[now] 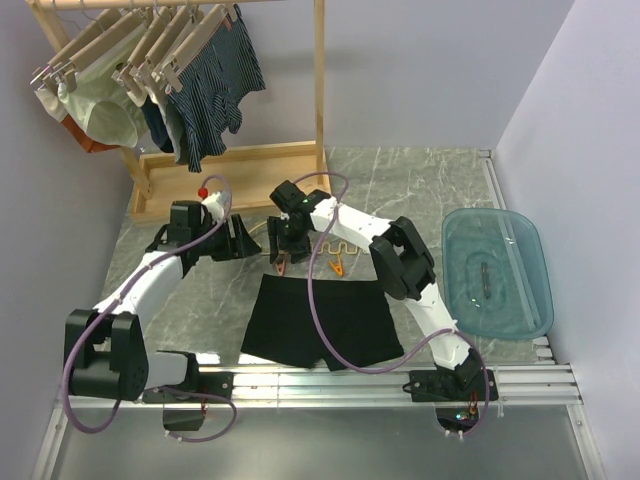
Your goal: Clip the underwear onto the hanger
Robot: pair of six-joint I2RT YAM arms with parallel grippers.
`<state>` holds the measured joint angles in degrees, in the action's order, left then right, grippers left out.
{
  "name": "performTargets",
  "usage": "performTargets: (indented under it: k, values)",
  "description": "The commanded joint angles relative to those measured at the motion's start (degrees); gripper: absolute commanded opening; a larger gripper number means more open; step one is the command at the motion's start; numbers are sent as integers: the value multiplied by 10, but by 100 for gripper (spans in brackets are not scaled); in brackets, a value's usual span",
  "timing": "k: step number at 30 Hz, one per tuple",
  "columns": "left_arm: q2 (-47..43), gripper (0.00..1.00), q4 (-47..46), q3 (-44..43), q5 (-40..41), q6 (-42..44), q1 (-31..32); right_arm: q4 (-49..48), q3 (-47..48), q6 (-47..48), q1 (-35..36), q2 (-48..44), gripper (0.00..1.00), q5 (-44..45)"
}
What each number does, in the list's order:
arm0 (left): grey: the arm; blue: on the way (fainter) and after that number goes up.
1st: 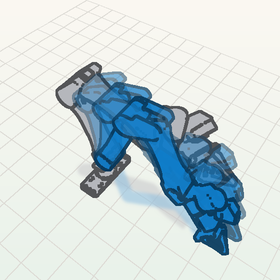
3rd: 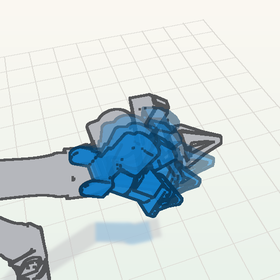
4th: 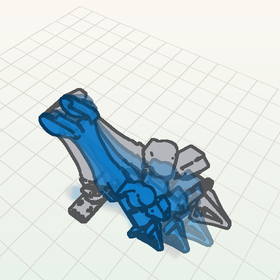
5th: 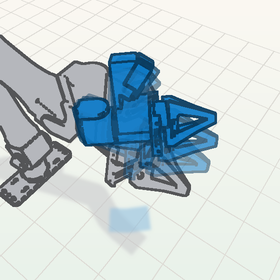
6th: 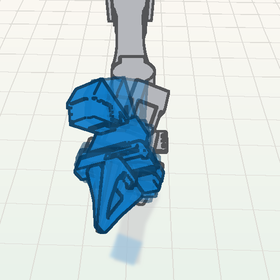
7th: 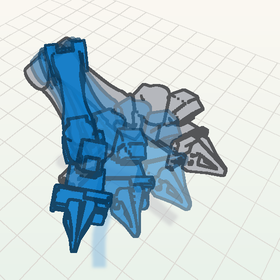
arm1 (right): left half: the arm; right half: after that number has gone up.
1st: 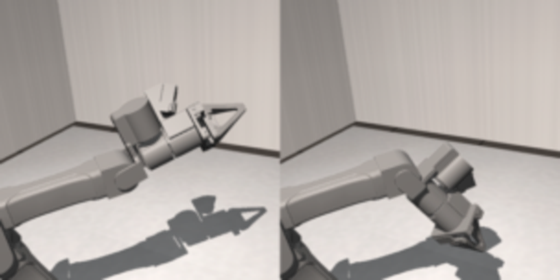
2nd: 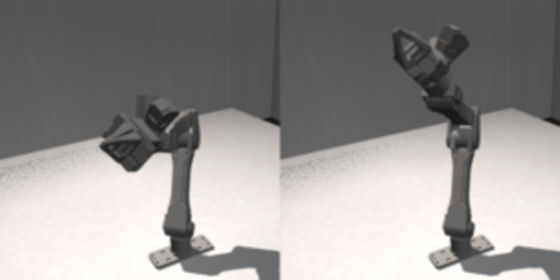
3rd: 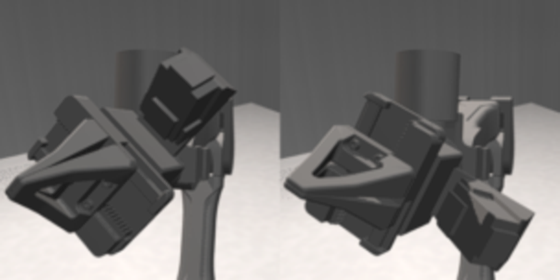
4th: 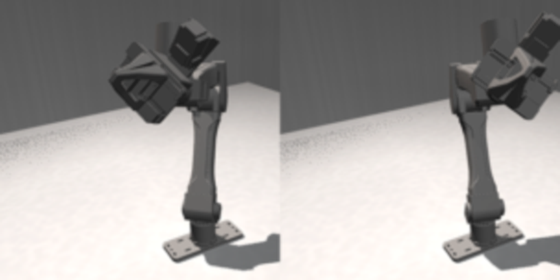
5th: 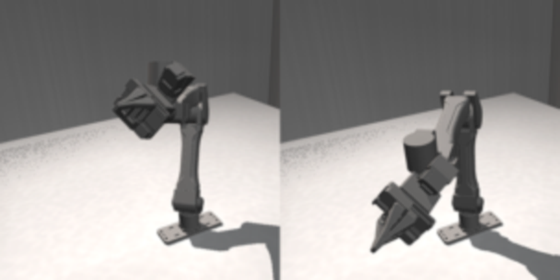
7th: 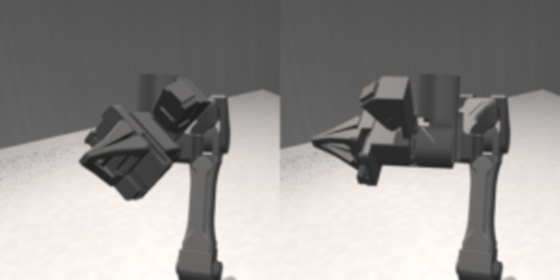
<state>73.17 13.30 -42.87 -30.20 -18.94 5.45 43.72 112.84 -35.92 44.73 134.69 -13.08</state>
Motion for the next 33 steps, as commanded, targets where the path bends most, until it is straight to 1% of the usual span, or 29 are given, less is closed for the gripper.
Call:
performTargets:
  k: [1, 3, 4, 5, 6, 7, 9, 11, 14, 16, 18, 19, 21, 26, 33]
  values:
    - [-7, 70, 45, -38, 76, 8, 26, -16, -26, 14, -27, -82, 68, 12]
    - [-7, 72, 58, -46, 103, 3, 47, -21, -46, 30, -43, -111, 68, 13]
    - [-3, 73, 63, -58, 112, 0, 74, -23, -72, 37, -49, -142, 68, 15]
    - [1, 74, 65, -64, 129, -9, 86, -34, -88, 56, -66, -158, 68, 11]
    - [7, 73, 68, -71, 149, -21, 99, -40, -104, 66, -71, -174, 68, 3]
    - [23, 72, 81, -89, 183, -34, 129, -45, -131, 80, -77, -203, 68, -2]
    - [46, 70, 102, -112, 225, -52, 152, -54, -159, 138, -89, -230, 70, -34]
    - [84, 67, 117, -133, 246, -70, 171, -70, -205, 201, -94, -267, 71, -51]
    - [108, 66, 130, -154, 275, -81, 196, -107, -279, 253, -97, -314, 70, -75]
    - [135, 65, 143, -173, 298, -85, 213, -129, -324, 264, -98, -343, 70, -77]
    - [157, 63, 157, -182, 300, -88, 222, -137, -347, 271, -101, -360, 70, -71]
    - [165, 63, 162, -191, 323, -89, 230, -138, -352, 272, -103, -364, 70, -69]
    - [188, 60, 177, -199, 327, -93, 235, -141, -359, 274, -108, -373, 70, -60]
    - [227, 58, 193, -230, 353, -97, 251, -139, -377, 277, -126, -383, 70, -66]
    - [286, 53, 211, -264, 377, -102, 253, -147, -403, 285, -129, -400, 70, -86]
